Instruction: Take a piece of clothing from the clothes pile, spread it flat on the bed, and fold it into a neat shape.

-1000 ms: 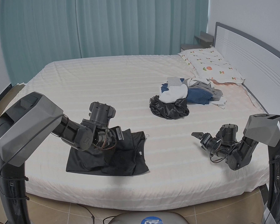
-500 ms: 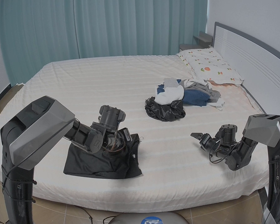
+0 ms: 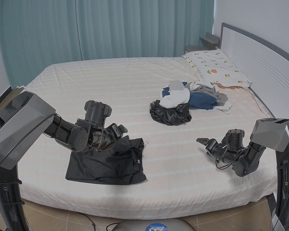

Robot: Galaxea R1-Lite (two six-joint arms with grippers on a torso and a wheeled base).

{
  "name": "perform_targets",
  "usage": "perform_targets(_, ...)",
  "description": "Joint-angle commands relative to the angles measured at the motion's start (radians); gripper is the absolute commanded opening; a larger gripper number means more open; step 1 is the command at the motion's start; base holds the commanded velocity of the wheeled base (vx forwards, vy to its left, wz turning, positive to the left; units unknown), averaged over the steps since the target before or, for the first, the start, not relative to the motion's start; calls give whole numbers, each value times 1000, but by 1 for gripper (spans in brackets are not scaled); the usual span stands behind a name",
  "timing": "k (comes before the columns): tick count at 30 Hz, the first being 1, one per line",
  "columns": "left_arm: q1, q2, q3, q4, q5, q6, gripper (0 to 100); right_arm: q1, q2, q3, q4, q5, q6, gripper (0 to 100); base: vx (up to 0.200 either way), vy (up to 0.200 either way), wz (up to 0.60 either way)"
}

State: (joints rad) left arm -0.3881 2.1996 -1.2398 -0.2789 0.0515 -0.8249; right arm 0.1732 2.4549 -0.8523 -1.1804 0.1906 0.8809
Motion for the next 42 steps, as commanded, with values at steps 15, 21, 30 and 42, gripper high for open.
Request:
perform_targets(15,244,-24,227,-181,-209,-206,100,19,-11,22,-4,-10,-6,100,0,93,0)
perform_targets(21,319,-15,278,-290,-248,-229,100,29,-19,29,-4,-11,-6,100,0,200,0)
perform_targets(30,368,9,280,-296,-280,-224,100,45,-59,62,-41,-19,-10,100,0,200,0)
perform_targets(42,373,22,283,-296,-295,-224,100,137,-137,68,-38,-31,-10,100,0,200,0)
